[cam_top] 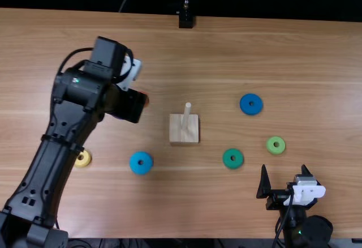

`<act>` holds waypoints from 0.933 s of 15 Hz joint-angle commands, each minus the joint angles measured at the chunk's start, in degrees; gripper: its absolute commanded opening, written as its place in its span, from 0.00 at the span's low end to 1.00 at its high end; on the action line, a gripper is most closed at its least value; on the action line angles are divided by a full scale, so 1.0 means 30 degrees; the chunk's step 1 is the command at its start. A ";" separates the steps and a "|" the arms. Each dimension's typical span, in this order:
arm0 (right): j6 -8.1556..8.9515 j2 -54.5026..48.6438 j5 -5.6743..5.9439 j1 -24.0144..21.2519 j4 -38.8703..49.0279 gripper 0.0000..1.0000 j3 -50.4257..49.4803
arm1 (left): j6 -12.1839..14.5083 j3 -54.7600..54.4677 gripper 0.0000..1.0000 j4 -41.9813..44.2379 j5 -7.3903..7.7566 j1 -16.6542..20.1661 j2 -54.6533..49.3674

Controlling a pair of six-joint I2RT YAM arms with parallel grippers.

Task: Build the Hanoi tower: stack the rings onto the peg from bottom to top in this color order: purple, dark blue, light blue, dark green, light green, yellow, orange.

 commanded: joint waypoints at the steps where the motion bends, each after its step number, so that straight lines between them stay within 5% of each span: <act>1: -0.0004 -0.0244 0.0069 -0.0252 -0.1330 1.00 -0.1197 | -0.1552 0.1330 0.00 0.0013 -0.0023 -0.0944 -0.0647; 8: -0.0004 -0.0244 0.0034 -0.0252 -0.1330 1.00 -0.1197 | -0.3380 0.4464 0.00 0.0084 -0.0023 -0.3903 0.1462; 14: -0.0004 -0.0244 0.0034 -0.0252 -0.1330 1.00 -0.1197 | -0.3380 0.6222 0.00 0.0084 -0.0023 -0.5192 0.3484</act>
